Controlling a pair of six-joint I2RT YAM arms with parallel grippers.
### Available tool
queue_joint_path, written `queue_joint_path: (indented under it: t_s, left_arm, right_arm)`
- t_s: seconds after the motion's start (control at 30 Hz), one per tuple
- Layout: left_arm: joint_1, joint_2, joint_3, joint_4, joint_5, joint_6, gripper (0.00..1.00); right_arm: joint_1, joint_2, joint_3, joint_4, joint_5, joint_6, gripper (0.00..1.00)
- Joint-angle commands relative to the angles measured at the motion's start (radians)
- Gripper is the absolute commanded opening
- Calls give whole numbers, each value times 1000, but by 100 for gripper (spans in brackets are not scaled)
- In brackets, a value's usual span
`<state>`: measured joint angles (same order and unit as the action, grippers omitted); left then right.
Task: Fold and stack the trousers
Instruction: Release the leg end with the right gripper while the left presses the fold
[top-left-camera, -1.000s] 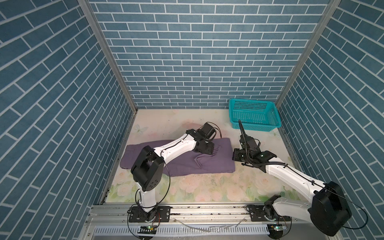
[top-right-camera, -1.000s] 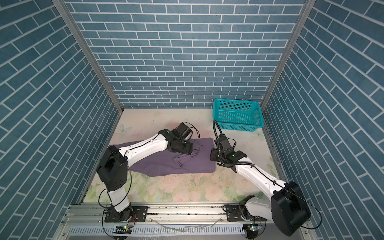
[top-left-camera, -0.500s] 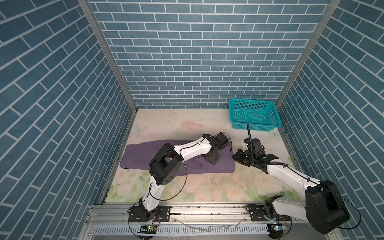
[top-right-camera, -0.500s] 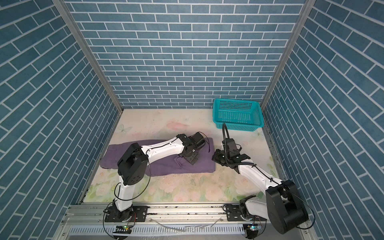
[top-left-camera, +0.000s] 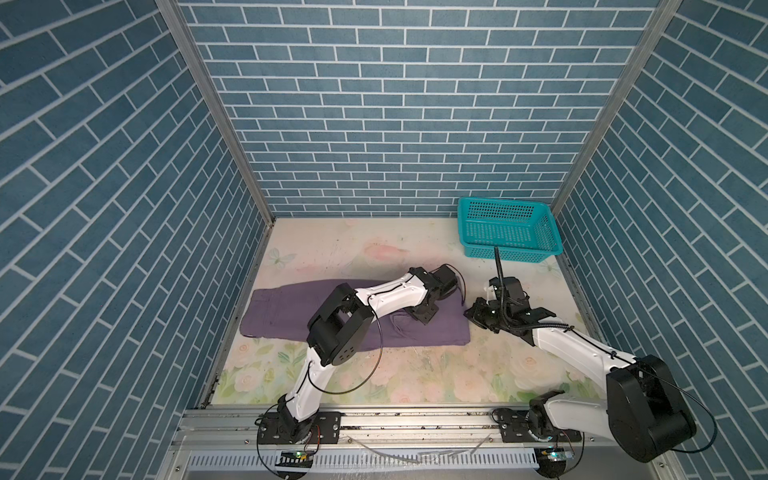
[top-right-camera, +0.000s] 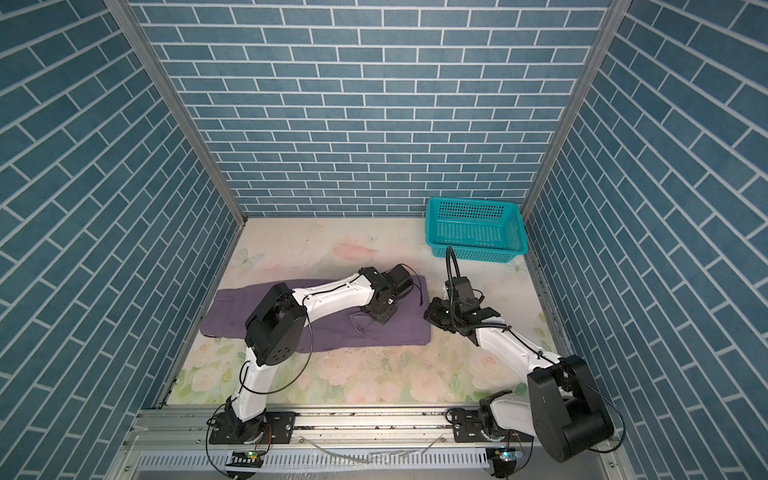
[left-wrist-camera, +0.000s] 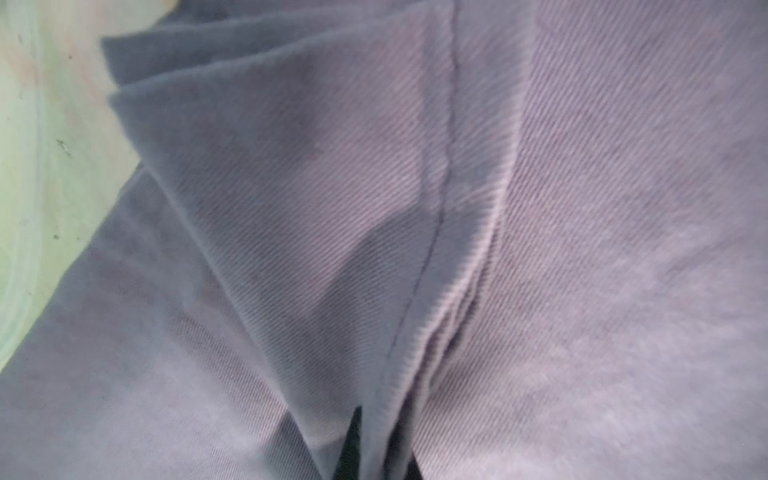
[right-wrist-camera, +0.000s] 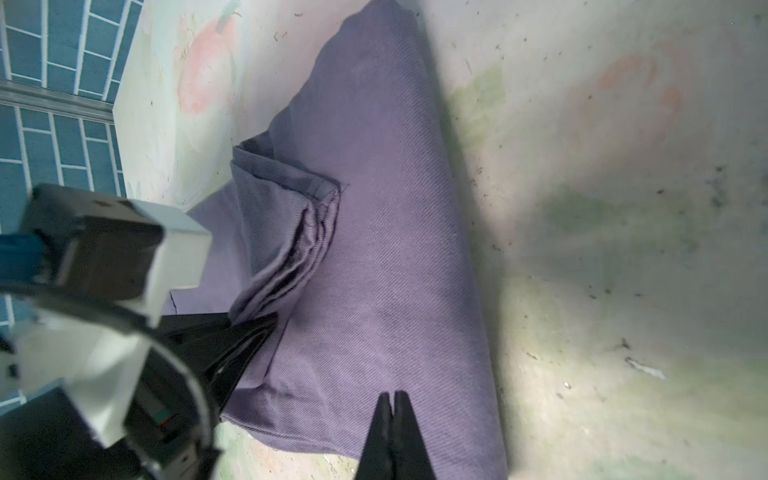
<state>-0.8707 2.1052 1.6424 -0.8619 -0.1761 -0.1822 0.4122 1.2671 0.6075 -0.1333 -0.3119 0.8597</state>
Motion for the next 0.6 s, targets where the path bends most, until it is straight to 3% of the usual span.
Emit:
queue_joint_path:
  t_s: [0.0,0.1,0.33,0.5,0.53,0.57]
  left_arm:
    - [61,-113,-30,10,81,-69,0]
    - [110,-216,-112,54,137,-140,0]
    - [213,-430,-328,103,151,-280,0]
    - [344,-507,-509,176,206,-344,2]
    - [373,-511,-549,199,229,-357,18]
    - [403,-510,-572,216,253,-369,42]
  right_arm:
    - [-4,26,-9,-2,-4,24,0]
    - [-3,48,0,-2,1,24,0]
    - [-4,119,43,-18,5,3,0]
    - [-4,146,64,-31,10,-13,0]
    - [-4,147,65,-33,14,-16,0]
    - [-4,147,67,-35,17,-18,3]
